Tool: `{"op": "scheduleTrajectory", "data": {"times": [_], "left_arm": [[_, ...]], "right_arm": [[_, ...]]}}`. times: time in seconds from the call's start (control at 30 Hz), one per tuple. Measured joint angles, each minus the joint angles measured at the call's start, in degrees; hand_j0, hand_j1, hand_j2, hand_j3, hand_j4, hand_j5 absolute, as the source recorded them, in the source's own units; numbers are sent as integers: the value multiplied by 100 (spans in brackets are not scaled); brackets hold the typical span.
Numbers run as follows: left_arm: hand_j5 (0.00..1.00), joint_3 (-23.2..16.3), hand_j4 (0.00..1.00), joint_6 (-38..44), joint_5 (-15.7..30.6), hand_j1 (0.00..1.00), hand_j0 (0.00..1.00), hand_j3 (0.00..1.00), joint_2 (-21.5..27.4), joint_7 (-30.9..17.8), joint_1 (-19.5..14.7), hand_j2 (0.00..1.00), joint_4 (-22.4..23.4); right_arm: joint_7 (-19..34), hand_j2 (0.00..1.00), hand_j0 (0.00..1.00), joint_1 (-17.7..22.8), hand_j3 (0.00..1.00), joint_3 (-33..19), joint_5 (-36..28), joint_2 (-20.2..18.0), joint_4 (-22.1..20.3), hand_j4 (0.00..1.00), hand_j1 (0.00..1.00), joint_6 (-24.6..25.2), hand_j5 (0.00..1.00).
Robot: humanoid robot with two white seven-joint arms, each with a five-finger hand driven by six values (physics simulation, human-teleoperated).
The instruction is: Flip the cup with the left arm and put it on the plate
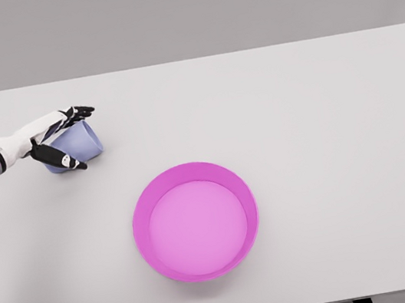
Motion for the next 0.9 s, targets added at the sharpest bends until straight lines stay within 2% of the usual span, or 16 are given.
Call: {"op": "scheduleTrajectory", "data": {"times": [0.03,0.17,0.37,0.47,0.53,0.8,0.9], "left_arm": [[80,-1,80,0,-11,80,80,80,-3,1,9,80,2],[62,-1,62,-6,-25,62,62,62,-9,5,0,62,7],[59,3,59,-27,-8,59,59,59,-18,1,9,59,-2],[57,40,57,-407,88,57,57,57,-17,-5,96,57,-194],[57,64,57,-747,350,57,57,57,7,-7,140,57,-445],[58,127,58,-1378,1654,58,58,58,242,-23,764,58,-1742],[58,197,58,-1557,2015,58,58,58,313,-29,808,58,-2061]], "right_arm": [[0,100,100,0,100,0,0,0,1,100,100,0,100],[0,100,100,0,100,0,0,0,1,100,100,0,100],[0,100,100,0,100,0,-1,0,0,100,100,0,100],[0,100,100,0,100,0,0,0,1,100,100,0,100],[0,100,100,0,100,0,0,0,0,100,100,0,100],[0,100,100,0,100,0,0,0,-1,100,100,0,100],[0,100,100,0,100,0,0,0,-1,100,100,0,100]]}}
